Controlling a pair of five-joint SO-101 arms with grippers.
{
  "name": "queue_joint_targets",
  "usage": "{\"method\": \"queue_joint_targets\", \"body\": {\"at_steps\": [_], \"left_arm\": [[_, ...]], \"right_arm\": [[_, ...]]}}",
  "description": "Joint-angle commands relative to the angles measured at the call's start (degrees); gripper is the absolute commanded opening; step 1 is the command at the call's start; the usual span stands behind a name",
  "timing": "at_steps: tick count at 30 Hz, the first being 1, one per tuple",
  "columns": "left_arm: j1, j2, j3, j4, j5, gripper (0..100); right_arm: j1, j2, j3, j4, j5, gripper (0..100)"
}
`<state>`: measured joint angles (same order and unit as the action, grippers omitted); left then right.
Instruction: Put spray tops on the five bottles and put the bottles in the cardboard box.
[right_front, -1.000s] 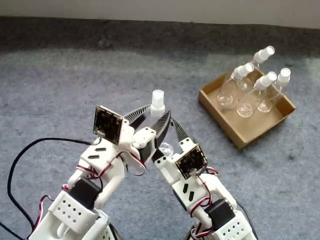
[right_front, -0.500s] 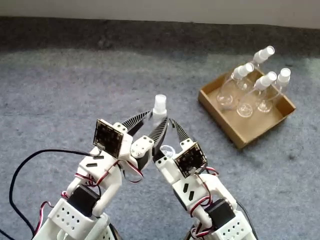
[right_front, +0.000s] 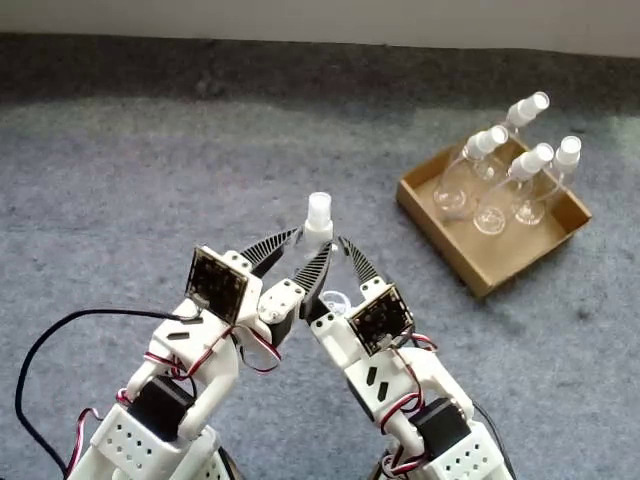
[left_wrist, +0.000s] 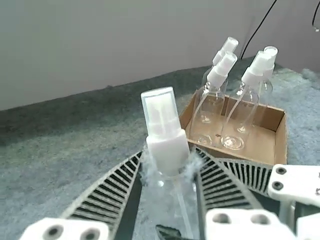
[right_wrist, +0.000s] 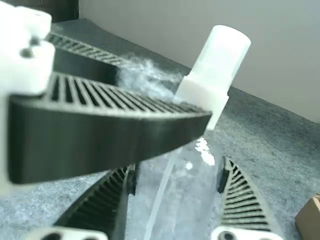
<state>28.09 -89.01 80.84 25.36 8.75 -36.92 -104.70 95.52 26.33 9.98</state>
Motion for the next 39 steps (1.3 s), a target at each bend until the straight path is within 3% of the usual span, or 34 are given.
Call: {"method": "queue_joint_targets", "body": {"at_steps": [1,11,19,21,23,31,39], "left_arm": [[0.13,-6.46,-2.33,3.08,-0.53,10],[-1.1,-15.96,-10.86,24.09,-0.62,9],[-12.44,-15.6,-17.54,34.37,-0.53,9],[-15.34,-15.6,-18.59,36.48,-0.62,5],[-17.71,-15.6,-19.74,37.98,-0.62,0],[-18.95,-15.6,-20.35,44.31,-0.44,0],[-18.86,-15.52,-13.05,42.2,-0.26,0]], "right_arm": [[1.19,-0.66,7.43,0.04,0.09,15.6],[1.27,-0.66,7.6,0.04,0.09,15.6],[1.27,-0.66,7.6,0.13,0.09,15.6],[1.27,-0.66,7.6,0.13,0.09,15.6],[1.27,-0.66,7.6,0.13,0.09,15.6],[3.21,-0.66,7.6,0.13,0.09,15.6],[4.09,-0.66,7.43,0.04,0.09,15.6]]}}
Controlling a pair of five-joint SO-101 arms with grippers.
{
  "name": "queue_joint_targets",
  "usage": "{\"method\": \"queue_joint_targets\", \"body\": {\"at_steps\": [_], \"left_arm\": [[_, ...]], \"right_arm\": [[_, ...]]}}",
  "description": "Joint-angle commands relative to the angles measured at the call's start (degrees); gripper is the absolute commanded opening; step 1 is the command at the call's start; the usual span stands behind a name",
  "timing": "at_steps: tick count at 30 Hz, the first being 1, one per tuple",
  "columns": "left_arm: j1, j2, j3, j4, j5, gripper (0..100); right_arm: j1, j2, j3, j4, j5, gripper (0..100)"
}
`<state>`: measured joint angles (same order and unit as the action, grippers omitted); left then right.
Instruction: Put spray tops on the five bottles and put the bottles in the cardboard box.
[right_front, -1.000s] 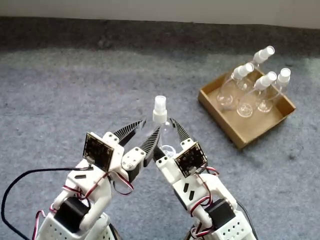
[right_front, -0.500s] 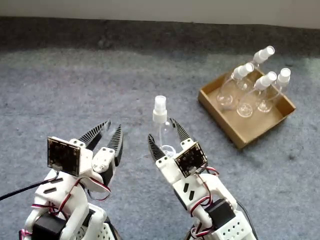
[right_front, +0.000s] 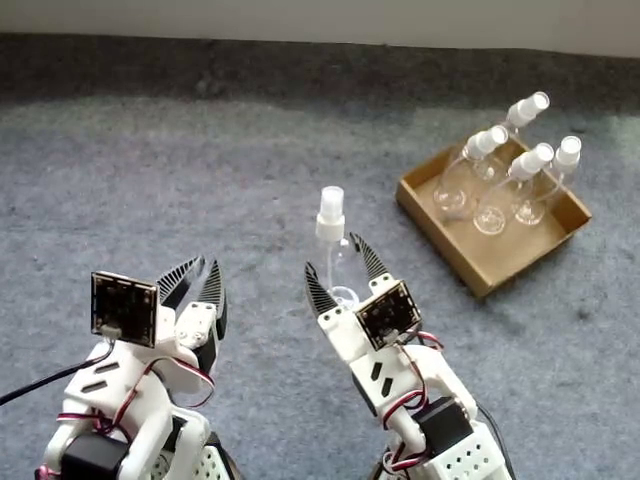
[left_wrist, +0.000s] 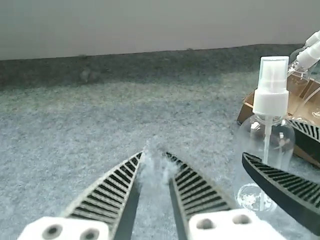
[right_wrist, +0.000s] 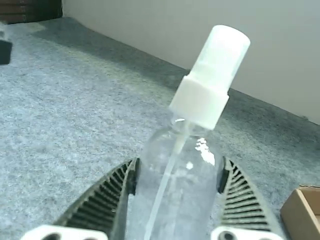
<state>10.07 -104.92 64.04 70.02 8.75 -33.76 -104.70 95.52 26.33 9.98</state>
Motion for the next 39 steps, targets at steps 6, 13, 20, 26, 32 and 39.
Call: {"method": "queue_joint_targets", "body": {"at_steps": [6,13,20,26,32,39], "left_arm": [[-0.22,0.4,15.6,-18.29,-0.26,0],[6.64,0.4,27.82,-30.77,-0.18,0],[7.16,0.4,29.58,-30.68,-0.18,0],[11.12,0.4,29.41,-23.91,-0.18,0],[15.96,0.4,29.23,-21.27,-0.18,0],[17.54,0.4,29.23,-19.25,-0.18,0]], "right_arm": [[0.92,-0.66,7.43,0.04,0.09,15.6],[0.92,-0.66,7.43,0.04,0.09,15.6],[0.92,-0.66,7.34,-0.22,0.09,15.6],[0.92,-0.66,7.16,-0.22,0.09,15.6],[0.92,-0.66,7.16,-0.22,0.09,15.6],[0.92,-0.66,7.16,-0.22,0.09,15.6]]}}
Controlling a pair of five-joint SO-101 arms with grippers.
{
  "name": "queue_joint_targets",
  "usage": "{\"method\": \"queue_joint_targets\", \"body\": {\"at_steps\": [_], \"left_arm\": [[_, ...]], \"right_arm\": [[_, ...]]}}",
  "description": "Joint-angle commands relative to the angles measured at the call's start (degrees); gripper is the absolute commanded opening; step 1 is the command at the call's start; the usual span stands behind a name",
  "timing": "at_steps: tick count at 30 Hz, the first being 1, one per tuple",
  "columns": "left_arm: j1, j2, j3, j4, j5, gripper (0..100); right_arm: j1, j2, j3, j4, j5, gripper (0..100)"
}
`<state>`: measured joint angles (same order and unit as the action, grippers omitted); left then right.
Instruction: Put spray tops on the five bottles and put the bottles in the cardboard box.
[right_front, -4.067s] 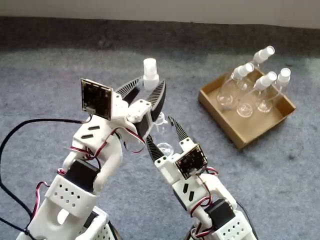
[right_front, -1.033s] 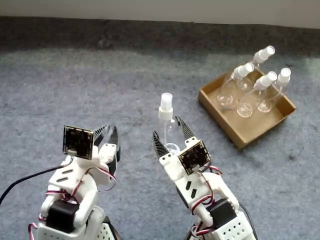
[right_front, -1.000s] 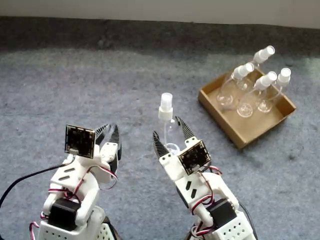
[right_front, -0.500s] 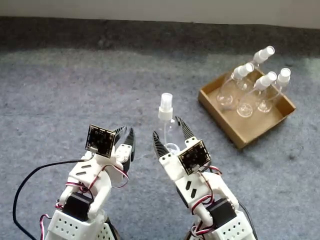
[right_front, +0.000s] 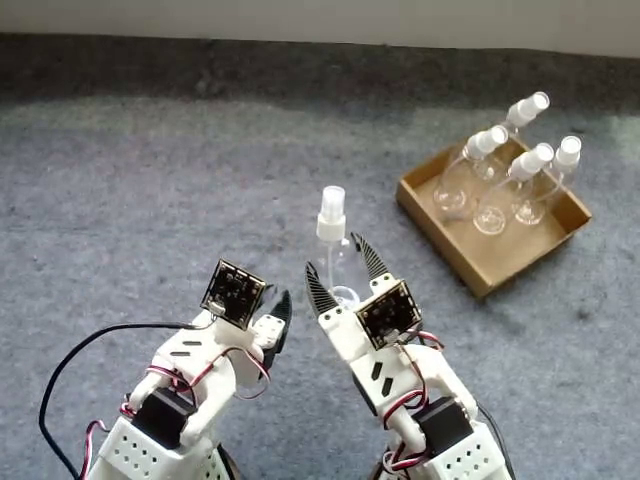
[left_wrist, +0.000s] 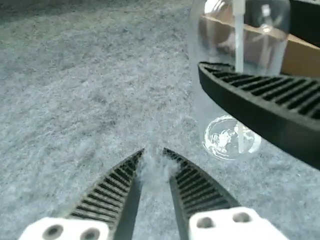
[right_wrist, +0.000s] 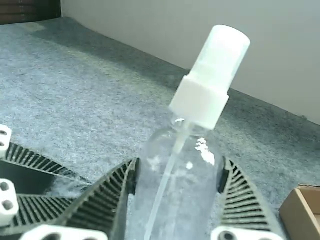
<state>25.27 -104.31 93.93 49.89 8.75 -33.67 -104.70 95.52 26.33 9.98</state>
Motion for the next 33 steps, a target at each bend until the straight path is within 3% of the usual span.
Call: {"method": "queue_joint_targets", "body": {"at_steps": [1,18,25,33], "left_arm": [[3.65,-0.22,-0.66,1.05,-0.18,0],[21.14,-0.22,-0.57,2.02,-0.53,0],[21.76,-0.22,-0.13,-4.22,-0.62,0],[22.9,-0.22,-0.13,-4.22,-0.26,0]], "right_arm": [[0.84,-0.66,7.16,-0.22,0.09,15.6],[0.48,-0.66,7.16,-0.22,0.09,15.6],[0.4,-0.66,7.08,-0.13,0.09,15.6],[0.4,-0.66,4.53,-0.22,0.09,15.6]]}}
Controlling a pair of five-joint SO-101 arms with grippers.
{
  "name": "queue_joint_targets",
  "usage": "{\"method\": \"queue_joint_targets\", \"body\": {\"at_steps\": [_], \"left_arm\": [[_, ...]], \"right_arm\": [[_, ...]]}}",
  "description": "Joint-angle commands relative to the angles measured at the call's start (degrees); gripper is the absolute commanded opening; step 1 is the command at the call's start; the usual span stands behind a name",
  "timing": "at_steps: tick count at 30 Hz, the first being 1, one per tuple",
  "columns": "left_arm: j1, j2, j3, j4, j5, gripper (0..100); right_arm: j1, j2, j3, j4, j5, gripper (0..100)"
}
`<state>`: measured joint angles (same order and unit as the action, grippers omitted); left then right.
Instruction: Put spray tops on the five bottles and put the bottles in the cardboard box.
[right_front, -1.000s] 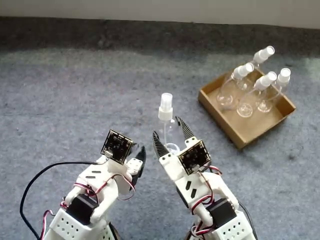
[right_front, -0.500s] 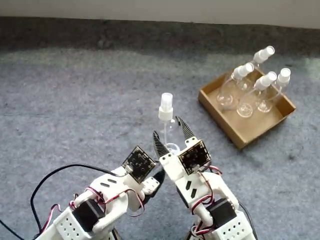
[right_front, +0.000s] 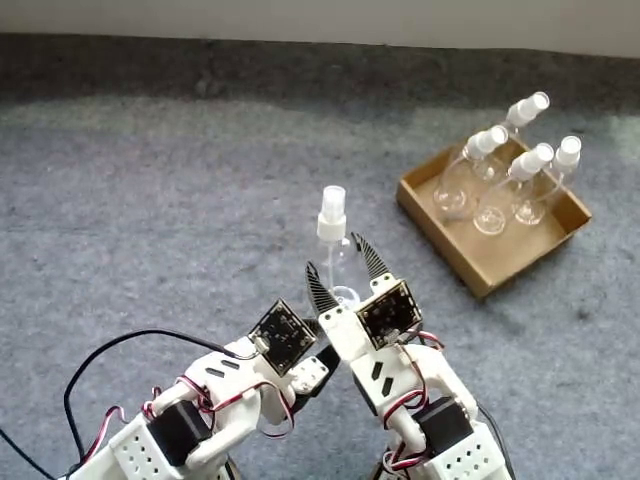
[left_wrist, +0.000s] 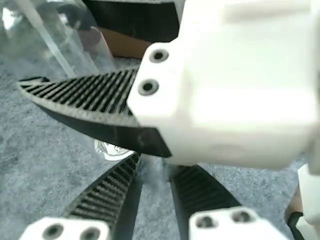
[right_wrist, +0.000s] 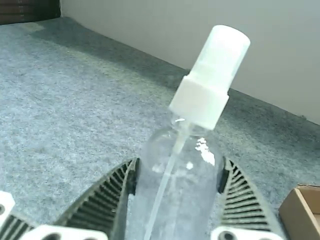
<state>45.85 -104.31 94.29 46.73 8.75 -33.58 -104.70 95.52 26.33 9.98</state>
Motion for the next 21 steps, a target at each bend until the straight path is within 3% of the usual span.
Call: {"method": "queue_joint_targets", "body": {"at_steps": [1,13,17,21], "left_arm": [[3.12,-0.22,-0.48,-1.05,-0.26,0],[-0.66,-0.22,0.48,-4.4,-0.35,0],[-1.1,-0.04,2.86,-11.96,-0.53,0],[-3.74,-0.04,2.77,-12.13,-0.53,0]], "right_arm": [[0.31,-0.66,4.18,-0.22,0.09,15.6],[-1.1,-0.66,2.24,-0.04,-0.26,15.6],[-3.21,-0.66,2.15,0.04,-0.26,15.6],[-3.74,-0.66,2.15,0.04,-0.26,15.6]]}}
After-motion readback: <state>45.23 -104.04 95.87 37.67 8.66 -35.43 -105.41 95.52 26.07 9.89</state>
